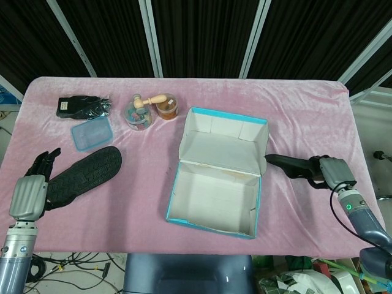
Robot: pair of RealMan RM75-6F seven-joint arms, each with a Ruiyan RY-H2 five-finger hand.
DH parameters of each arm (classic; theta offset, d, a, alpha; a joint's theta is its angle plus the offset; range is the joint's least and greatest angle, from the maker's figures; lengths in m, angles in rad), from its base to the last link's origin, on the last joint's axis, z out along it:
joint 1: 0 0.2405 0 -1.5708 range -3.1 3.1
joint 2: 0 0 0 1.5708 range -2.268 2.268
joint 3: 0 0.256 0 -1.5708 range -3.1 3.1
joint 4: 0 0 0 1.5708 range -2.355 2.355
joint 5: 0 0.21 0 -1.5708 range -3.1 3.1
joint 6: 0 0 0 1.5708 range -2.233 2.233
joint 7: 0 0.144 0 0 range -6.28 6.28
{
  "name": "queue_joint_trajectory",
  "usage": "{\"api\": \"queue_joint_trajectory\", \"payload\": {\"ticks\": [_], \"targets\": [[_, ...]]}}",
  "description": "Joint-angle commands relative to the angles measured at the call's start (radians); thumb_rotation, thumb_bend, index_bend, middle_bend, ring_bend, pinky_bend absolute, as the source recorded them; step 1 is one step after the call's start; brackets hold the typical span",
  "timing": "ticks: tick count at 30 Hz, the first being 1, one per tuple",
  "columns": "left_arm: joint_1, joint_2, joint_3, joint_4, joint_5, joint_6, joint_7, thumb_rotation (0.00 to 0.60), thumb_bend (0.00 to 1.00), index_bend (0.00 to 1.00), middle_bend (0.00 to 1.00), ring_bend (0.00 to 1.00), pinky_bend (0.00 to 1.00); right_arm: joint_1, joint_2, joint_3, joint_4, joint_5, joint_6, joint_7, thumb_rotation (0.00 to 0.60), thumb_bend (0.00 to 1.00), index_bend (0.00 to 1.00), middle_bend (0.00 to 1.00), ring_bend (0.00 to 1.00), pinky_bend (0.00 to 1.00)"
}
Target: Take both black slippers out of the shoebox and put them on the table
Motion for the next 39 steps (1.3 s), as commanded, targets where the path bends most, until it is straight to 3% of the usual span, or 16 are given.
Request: {"api": "queue_joint_trajectory", "payload": {"ticks": [1,3,8,10,16,26,33,39], "targets": [[0.002,0.001,0.001,0.001,0.001,0.0,-0.001,0.6,0.0,0.0,0.13,0.05,0.25,0.041,-0.019,0.005,-0.004,0.022,-0.046,-0.098,0.6,0.37,0.52,0.32,0.24,0.33],[0.005,0.001,0.002,0.001,0.003,0.0,-0.003,0.6,0.0,0.0,0.13,0.05,0.25,0.058,-0.021,0.009,-0.021,0.033,-0.06,-0.147,0.6,0.37,0.46,0.29,0.22,0.32],[0.011,0.002,0.005,0.005,0.007,0.003,-0.009,0.6,0.0,0.0,0.13,0.05,0.25,0.09,-0.014,0.028,-0.103,0.057,-0.071,-0.219,0.6,0.28,0.05,0.07,0.08,0.25],[0.015,0.005,0.003,0.006,0.006,0.006,-0.014,0.6,0.0,0.0,0.13,0.05,0.25,0.099,-0.002,0.045,-0.169,0.041,-0.041,-0.239,0.6,0.23,0.0,0.01,0.03,0.24],[0.021,0.006,0.002,0.01,0.011,0.011,-0.022,0.6,0.0,0.0,0.13,0.05,0.25,0.093,0.049,0.061,-0.278,0.014,0.019,-0.262,0.6,0.21,0.0,0.0,0.0,0.23],[0.036,0.01,-0.009,0.019,0.031,0.051,-0.006,0.6,0.0,0.01,0.13,0.05,0.25,-0.041,0.14,0.074,-0.406,-0.014,0.277,-0.259,0.6,0.21,0.0,0.0,0.0,0.23],[0.064,-0.009,0.009,0.068,0.078,0.118,0.095,0.6,0.0,0.04,0.13,0.05,0.18,-0.19,0.134,0.049,-0.435,-0.054,0.523,-0.275,0.6,0.26,0.0,0.0,0.0,0.23],[0.117,-0.003,0.059,0.069,0.125,0.165,0.109,0.6,0.0,0.05,0.13,0.05,0.17,-0.313,0.105,0.002,-0.417,-0.117,0.688,-0.265,0.6,0.26,0.0,0.0,0.0,0.23]]}}
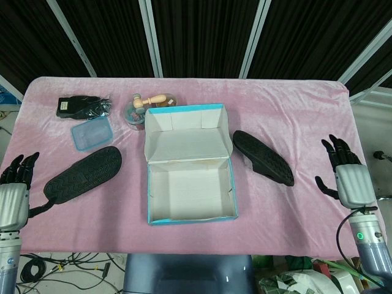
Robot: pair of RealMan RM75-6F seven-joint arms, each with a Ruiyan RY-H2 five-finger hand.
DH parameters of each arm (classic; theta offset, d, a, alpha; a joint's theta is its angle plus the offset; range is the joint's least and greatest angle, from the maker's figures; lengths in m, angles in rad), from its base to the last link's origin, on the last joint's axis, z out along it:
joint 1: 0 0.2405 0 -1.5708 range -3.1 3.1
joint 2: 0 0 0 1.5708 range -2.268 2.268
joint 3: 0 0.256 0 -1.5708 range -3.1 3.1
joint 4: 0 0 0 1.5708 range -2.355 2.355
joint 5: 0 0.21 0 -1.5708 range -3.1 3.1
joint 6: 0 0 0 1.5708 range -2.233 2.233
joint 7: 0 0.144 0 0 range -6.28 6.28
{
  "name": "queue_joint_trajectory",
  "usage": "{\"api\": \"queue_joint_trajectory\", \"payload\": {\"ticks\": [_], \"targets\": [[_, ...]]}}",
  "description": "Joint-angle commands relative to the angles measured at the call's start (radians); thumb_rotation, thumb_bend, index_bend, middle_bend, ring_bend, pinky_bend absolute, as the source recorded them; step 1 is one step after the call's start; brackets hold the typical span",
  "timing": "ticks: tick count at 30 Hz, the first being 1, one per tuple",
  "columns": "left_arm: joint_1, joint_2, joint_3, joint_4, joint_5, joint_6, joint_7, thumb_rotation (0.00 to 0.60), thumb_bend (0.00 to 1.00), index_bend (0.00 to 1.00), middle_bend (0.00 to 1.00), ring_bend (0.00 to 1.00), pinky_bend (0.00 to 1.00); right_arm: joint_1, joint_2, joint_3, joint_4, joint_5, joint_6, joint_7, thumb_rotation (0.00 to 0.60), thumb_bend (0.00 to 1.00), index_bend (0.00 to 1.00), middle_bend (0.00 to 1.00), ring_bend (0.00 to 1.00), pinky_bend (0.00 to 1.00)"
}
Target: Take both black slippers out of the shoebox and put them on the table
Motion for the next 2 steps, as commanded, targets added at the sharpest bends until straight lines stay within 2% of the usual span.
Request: {"api": "queue_joint_trajectory", "payload": {"ticks": [1,2], "targets": [[0.054,0.009,0.052,-0.003,0.024,0.031,-0.031,0.6,0.0,0.05,0.13,0.05,0.17,-0.116,-0.021,-0.064,0.005,-0.043,0.105,0.0,0.6,0.26,0.0,0.0,0.0,0.23],[0.063,0.012,0.061,0.0,0.035,0.036,-0.046,0.6,0.0,0.05,0.13,0.05,0.17,-0.126,-0.023,-0.07,0.006,-0.051,0.115,-0.005,0.6,0.26,0.0,0.0,0.0,0.23]]}}
